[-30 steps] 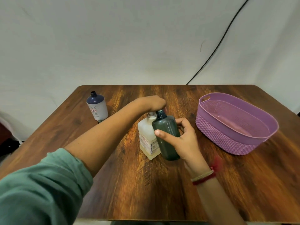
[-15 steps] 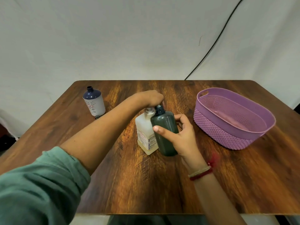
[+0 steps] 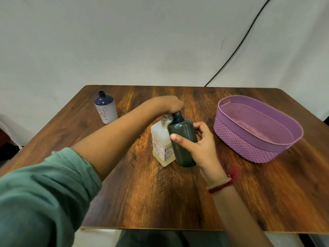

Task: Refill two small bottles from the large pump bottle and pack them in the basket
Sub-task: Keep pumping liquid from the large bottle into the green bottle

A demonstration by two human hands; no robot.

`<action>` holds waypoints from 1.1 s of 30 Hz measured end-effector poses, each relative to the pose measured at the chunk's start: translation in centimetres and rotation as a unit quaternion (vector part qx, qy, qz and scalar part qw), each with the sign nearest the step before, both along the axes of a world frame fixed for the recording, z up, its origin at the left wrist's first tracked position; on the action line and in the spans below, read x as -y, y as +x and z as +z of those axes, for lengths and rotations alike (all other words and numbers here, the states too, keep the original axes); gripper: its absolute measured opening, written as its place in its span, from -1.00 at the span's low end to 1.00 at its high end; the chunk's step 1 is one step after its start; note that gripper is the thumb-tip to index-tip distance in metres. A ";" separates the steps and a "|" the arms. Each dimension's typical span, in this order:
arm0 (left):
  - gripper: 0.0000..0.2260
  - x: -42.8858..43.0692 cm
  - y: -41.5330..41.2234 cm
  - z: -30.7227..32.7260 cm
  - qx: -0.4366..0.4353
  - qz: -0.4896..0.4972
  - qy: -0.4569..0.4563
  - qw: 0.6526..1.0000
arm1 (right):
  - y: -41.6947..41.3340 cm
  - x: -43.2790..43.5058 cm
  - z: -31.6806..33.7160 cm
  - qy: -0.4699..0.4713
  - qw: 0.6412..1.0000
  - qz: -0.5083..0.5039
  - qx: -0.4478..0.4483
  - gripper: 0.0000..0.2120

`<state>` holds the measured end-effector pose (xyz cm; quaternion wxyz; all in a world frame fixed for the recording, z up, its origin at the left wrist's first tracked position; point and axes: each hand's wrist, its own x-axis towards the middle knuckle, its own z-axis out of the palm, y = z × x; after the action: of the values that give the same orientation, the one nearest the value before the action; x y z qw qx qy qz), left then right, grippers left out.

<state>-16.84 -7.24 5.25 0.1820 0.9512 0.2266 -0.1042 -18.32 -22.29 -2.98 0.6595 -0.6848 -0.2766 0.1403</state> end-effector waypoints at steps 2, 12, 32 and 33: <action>-0.66 0.3 -0.1 0.0 0.001 0.004 -0.005 1.000 | 0.0 0.2 0.1 0.001 1.000 0.001 0.001 -0.50; -0.64 -0.7 -1.0 0.2 0.257 0.067 -0.091 0.960 | -0.7 0.3 0.0 0.035 0.999 -0.004 0.016 -0.44; -0.63 1.7 -9.1 -10.1 0.526 0.164 -0.241 0.799 | -1.6 1.8 -2.3 0.122 0.993 0.000 0.009 -0.36; -0.66 2.1 -9.5 -10.8 0.515 0.160 -0.251 0.803 | -1.7 1.9 -2.5 0.116 0.993 0.003 0.005 -0.36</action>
<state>-26.31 -9.34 -5.57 0.5188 0.7358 0.2146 0.3786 -20.03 -24.16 -5.50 0.7328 -0.6034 -0.2963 0.1056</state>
